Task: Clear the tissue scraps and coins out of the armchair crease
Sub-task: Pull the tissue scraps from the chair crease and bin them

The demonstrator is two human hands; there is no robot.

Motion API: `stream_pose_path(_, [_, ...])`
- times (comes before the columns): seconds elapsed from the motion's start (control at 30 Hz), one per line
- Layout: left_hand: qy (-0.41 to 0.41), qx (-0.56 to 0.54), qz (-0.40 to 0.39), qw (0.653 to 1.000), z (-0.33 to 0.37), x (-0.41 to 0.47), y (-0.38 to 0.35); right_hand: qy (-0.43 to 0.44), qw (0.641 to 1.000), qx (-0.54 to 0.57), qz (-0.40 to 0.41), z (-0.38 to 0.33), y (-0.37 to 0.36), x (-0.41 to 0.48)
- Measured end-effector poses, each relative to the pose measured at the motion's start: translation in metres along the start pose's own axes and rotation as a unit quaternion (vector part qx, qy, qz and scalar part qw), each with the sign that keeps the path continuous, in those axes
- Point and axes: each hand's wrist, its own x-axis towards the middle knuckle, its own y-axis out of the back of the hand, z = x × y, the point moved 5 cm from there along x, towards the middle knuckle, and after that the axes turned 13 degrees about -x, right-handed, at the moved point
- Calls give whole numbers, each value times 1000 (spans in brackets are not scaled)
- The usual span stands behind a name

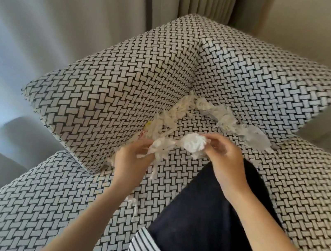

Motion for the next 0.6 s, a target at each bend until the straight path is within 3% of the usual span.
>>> stream_pose_path(0.2, [-11,-49,-69,996,53,20,-66,-59,992,84,75,2,75,-4])
stream_pose_path(0.37, [-11,-106,-154,982,98,17,-152,-88,983,73,141,15,156,-25])
stream_pose_path(0.6, [90,-122,-308,939,125,-24,-298,-171,943,57,279,70,277,-81])
